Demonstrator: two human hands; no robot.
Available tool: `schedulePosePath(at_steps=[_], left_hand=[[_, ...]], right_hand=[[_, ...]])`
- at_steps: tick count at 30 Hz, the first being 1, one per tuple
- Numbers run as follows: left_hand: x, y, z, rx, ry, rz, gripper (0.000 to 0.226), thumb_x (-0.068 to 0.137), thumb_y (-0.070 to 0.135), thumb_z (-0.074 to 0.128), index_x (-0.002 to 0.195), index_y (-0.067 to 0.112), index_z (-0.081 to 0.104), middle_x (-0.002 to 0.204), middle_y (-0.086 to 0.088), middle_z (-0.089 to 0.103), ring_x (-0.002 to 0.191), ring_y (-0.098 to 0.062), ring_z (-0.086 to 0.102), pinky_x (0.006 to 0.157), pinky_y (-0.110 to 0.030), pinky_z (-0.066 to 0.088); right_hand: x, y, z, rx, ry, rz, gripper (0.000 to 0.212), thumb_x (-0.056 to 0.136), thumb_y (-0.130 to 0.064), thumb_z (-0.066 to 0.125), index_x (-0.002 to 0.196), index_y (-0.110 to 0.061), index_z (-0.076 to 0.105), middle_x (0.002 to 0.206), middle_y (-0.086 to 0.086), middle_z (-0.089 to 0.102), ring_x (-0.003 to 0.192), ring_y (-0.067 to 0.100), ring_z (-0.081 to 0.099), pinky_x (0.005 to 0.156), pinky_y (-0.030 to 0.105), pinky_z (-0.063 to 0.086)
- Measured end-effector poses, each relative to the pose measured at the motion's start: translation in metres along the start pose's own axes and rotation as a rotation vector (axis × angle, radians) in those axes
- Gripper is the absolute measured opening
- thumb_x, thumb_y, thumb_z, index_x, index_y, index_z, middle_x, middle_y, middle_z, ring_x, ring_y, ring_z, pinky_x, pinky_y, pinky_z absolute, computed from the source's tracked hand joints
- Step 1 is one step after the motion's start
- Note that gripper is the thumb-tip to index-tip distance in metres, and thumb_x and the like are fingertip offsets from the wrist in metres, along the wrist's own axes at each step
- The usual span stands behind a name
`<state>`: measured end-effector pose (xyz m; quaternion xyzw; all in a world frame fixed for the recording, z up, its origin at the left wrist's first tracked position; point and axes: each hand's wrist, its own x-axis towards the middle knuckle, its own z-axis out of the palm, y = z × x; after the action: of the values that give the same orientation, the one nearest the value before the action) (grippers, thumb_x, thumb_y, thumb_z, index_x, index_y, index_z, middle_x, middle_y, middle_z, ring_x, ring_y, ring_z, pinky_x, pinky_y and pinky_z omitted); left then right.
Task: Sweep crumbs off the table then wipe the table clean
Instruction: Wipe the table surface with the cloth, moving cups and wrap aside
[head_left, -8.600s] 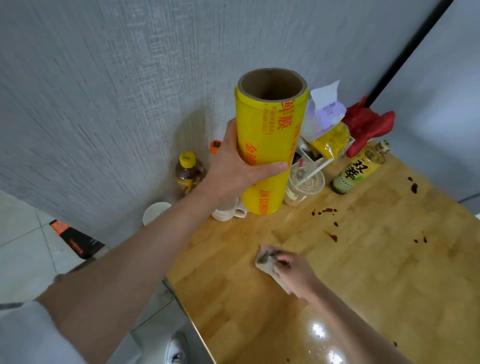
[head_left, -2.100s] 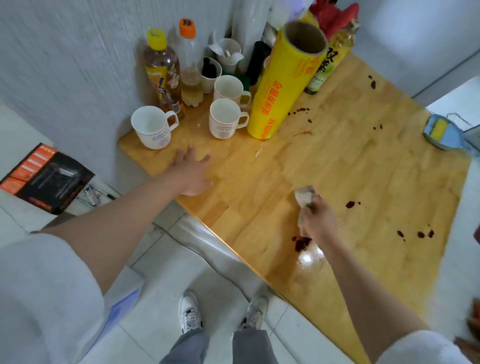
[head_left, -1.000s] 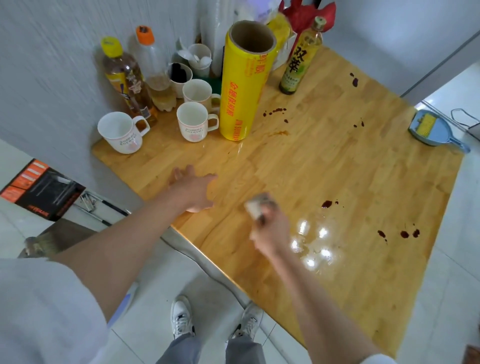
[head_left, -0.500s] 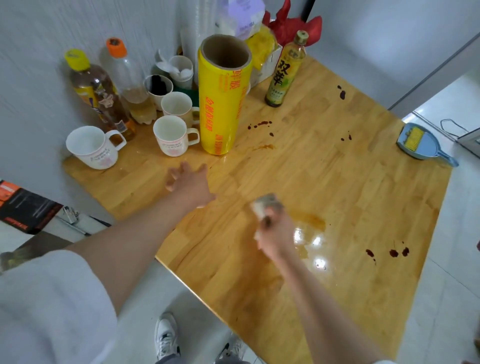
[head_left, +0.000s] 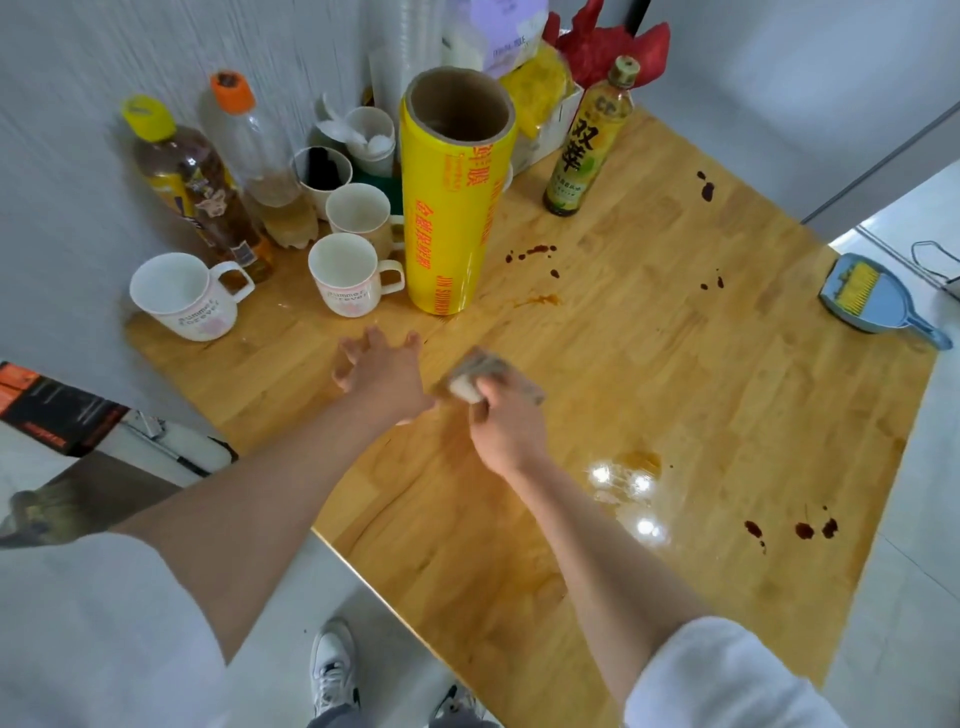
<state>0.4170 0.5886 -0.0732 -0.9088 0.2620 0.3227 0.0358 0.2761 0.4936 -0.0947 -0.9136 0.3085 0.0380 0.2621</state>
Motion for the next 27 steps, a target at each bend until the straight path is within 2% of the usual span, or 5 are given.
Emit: schedulePosePath(at_steps=[4,10,17,24,27], left_hand=[[0.0,0.0,0.002,-0.016,-0.001,-0.001,0.103,0.082,0.061,0.069,0.158,0.034,0.005,0.164,-0.016,-0.006,0.147,-0.052,0.002,0.111,-0.065,0.031],[-0.001,0.0,0.0,-0.024,-0.012,0.005,0.102,0.083,0.059,0.069,0.158,0.034,0.005,0.164,-0.017,-0.006,0.147,-0.052,0.001,0.112,-0.066,0.028],[-0.003,-0.002,0.005,-0.054,-0.024,0.002,0.103,0.084,0.06,0.068,0.158,0.037,0.0,0.164,-0.016,-0.013,0.147,-0.052,-0.004,0.114,-0.065,0.023],[-0.01,-0.001,0.011,-0.09,0.004,-0.003,0.09,0.09,0.051,0.065,0.156,0.045,0.004,0.165,-0.013,-0.015,0.149,-0.048,-0.007,0.117,-0.063,0.017],[-0.024,0.015,0.015,-0.027,0.102,0.026,0.083,0.092,0.031,0.065,0.154,0.046,0.013,0.164,-0.013,0.004,0.148,-0.043,0.01,0.113,-0.057,0.03]], right_hand=[[-0.032,0.059,-0.015,-0.025,-0.12,-0.217,0.032,0.09,-0.011,0.05,0.114,-0.02,0.07,0.137,-0.009,0.061,0.09,0.016,0.065,0.062,0.024,0.05],[-0.023,0.149,-0.069,0.095,0.258,0.671,0.036,0.085,-0.01,0.041,0.112,-0.032,0.052,0.111,0.008,0.059,0.077,0.032,0.065,0.061,0.039,0.055],[-0.086,0.079,-0.01,0.084,-0.324,-0.339,0.03,0.089,-0.017,0.053,0.112,-0.022,0.072,0.135,-0.023,0.058,0.103,0.015,0.067,0.081,0.034,0.057],[-0.105,0.199,-0.091,0.372,0.446,0.966,0.025,0.087,-0.013,0.044,0.104,-0.021,0.06,0.091,0.013,0.07,0.077,0.033,0.067,0.079,0.048,0.058],[-0.116,0.145,-0.038,0.232,0.285,0.472,0.009,0.084,-0.019,0.048,0.086,-0.022,0.056,0.116,0.008,0.061,0.089,0.036,0.065,0.073,0.041,0.054]])
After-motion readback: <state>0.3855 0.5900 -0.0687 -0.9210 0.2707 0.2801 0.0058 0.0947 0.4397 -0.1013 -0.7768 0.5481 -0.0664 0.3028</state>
